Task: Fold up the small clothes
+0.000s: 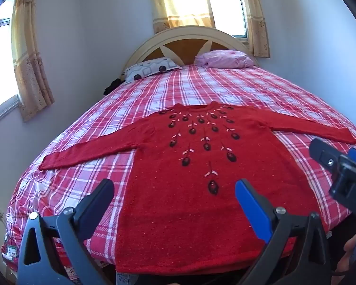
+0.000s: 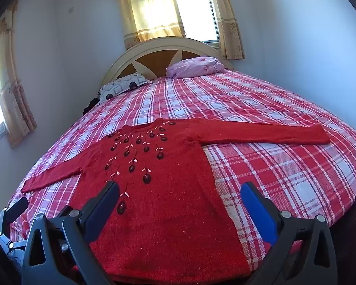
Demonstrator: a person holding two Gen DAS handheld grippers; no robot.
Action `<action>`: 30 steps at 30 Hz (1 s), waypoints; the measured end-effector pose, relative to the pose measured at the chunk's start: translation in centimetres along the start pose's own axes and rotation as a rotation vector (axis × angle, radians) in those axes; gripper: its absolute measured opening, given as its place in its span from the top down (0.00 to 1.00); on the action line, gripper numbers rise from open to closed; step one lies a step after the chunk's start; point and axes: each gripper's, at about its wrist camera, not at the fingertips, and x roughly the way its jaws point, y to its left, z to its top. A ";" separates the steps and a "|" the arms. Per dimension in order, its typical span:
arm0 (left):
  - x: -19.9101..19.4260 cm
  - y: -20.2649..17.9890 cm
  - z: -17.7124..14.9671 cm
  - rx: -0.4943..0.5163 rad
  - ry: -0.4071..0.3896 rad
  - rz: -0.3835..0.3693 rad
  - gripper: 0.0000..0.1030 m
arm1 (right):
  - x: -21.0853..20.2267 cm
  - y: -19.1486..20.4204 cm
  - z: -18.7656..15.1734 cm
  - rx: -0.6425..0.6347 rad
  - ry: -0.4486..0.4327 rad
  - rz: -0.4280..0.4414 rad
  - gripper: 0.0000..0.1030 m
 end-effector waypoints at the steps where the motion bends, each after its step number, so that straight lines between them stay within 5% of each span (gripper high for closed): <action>1: 0.0 0.0 0.0 -0.007 0.002 0.012 0.00 | 0.0 0.1 0.0 -0.008 0.000 -0.006 0.01; 5: 0.1 -1.6 0.6 -0.010 0.021 0.054 0.00 | 0.0 0.2 -0.1 -0.005 0.000 -0.008 0.01; 11: 0.9 0.7 0.3 -0.057 0.042 -0.054 0.00 | 0.3 -0.1 -0.2 0.000 0.011 0.004 0.01; 30: 0.7 1.2 -0.5 -0.053 0.030 -0.032 0.00 | 0.7 -0.3 -0.2 0.026 0.031 0.008 0.01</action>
